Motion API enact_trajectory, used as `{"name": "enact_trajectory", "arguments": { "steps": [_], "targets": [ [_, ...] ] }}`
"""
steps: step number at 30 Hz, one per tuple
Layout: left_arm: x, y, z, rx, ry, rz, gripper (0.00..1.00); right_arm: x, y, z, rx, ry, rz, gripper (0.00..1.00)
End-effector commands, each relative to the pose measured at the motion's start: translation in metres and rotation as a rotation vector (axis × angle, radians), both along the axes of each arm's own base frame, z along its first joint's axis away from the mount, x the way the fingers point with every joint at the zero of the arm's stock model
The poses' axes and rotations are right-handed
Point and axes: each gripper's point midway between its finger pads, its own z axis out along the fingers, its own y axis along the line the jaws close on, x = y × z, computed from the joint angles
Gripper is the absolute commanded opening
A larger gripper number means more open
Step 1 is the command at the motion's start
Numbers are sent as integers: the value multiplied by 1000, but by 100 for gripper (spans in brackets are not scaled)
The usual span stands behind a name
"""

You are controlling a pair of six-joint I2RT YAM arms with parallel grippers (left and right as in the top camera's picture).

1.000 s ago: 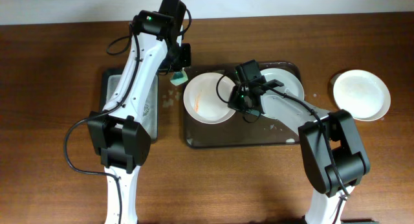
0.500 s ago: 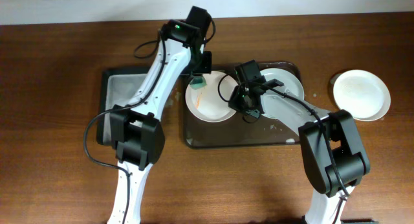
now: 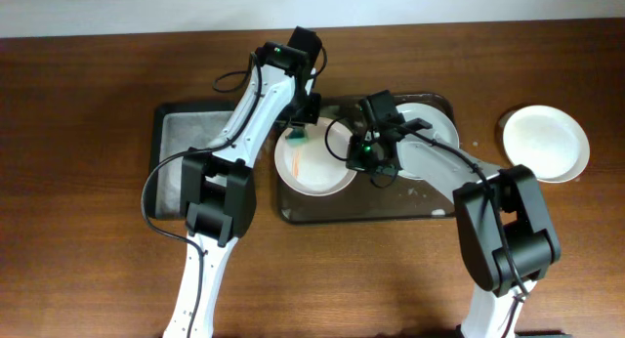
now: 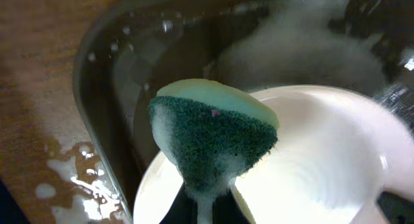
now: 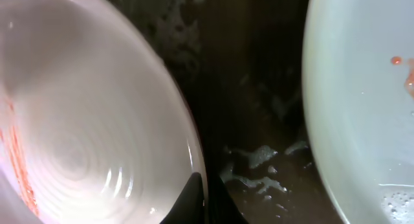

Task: Clean dirty plates on tray and stack at the side
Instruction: 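Bring the sponge in the left gripper onto the held plate, then scrub the held plate face with the sponge in the left gripper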

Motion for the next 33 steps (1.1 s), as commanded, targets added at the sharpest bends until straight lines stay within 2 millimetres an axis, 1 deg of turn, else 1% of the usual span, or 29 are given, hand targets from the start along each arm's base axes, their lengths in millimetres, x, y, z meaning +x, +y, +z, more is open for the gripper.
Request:
{"name": "enact_trajectory", "arguments": {
  "steps": [1, 5, 9, 14, 20, 25, 30, 33],
  "targets": [
    [-3, 2, 1, 2, 15, -29, 0, -6, -9, -10, -6, 33, 23, 4],
    [-12, 5, -1, 17, 50, -30, 0, -5, -9, -9, -5, 31, 21, 4],
    [-27, 10, -1, 32, 113, -23, 0, -4, -8, -9, 1, 26, 22, 4],
    [-51, 3, 1, -20, 222, -27, 0, -2, -7, -8, 8, 18, 20, 4],
    [-73, -3, 3, 9, 286, -53, 0, -1, -7, -8, 8, 17, 20, 4],
    [-82, -1, 3, 30, 321, -31, 0, -2, -7, -8, 8, 17, 20, 4],
    [-98, 7, 7, 60, 388, -27, 0, -1, -7, -8, 8, 17, 20, 4],
    [-99, 7, 7, 63, 395, -28, 0, -1, -7, -8, 8, 18, 17, 4]
  ]
}}
